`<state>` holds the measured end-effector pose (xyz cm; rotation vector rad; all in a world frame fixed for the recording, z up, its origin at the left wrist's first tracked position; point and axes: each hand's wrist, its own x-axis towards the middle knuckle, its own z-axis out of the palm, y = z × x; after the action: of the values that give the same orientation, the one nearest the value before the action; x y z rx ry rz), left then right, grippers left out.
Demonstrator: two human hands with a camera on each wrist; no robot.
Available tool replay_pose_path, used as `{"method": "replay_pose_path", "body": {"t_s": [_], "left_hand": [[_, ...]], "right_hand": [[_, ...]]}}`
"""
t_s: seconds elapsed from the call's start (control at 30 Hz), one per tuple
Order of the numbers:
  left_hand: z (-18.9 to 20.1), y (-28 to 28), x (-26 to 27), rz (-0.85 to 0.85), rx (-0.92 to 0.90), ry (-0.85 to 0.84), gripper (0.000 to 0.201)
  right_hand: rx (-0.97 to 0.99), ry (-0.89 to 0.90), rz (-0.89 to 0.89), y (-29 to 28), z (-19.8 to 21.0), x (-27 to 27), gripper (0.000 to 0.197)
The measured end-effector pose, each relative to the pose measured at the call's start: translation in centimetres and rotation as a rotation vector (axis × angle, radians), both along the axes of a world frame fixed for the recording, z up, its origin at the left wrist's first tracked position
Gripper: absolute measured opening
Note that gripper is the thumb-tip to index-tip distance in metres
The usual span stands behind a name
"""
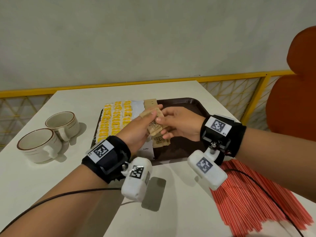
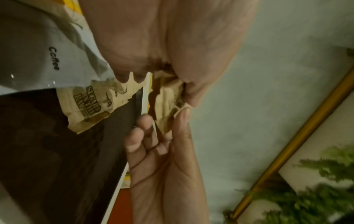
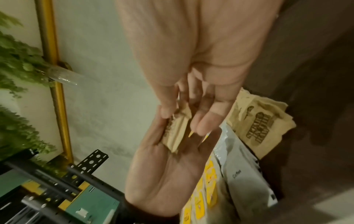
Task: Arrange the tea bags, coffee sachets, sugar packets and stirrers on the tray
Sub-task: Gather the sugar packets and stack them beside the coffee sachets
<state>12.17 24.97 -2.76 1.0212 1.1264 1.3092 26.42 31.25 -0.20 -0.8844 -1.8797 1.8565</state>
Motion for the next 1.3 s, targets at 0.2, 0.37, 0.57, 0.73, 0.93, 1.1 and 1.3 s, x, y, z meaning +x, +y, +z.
{"method": "replay_pose_path", "body": {"t_s": [0.2,0.37,0.57,0.73,0.93,1.1,1.3], "left_hand": [[0.0,0.7,-1.1,-0.008,-0.072,0.375,0.025],[0.4,1.8,-2.0,-0.121,-0.136,0.713,0.005],[0.7,3.6,-1.3,-0.175,-0.115,1.047,0.004],[0.3,4.4,-1.1,-0.161,-0.108,1.168,0.008],[-0.3,4.6,-1.3,-0.119,-0.125,1.205,0.007],[0.1,4.5,-1.6,-0.086,-0.170,1.345,0.013],[1.5,3.6,-2.2,-0.002,-0.048,1.161,0.016]], "right_hand": [[0.012,-0.210,-0.099,0.4,-1.7,2.0,0.006],[0.048,-0.299,-0.146,0.7,-3.8,2.8,0.004],[0.238,-0.397,-0.165,0.8,-5.3,2.3,0.020],[0.306,-0.451,-0.173,1.1,-5.6,2.4,0.022],[0.299,-0.523,-0.131,1.3,-5.3,2.3,0.034],[0.353,-0.592,-0.024,1.1,-4.5,2.1,0.029],[0.332,-0.558,0.014,0.9,-4.3,1.7,0.022]]}}
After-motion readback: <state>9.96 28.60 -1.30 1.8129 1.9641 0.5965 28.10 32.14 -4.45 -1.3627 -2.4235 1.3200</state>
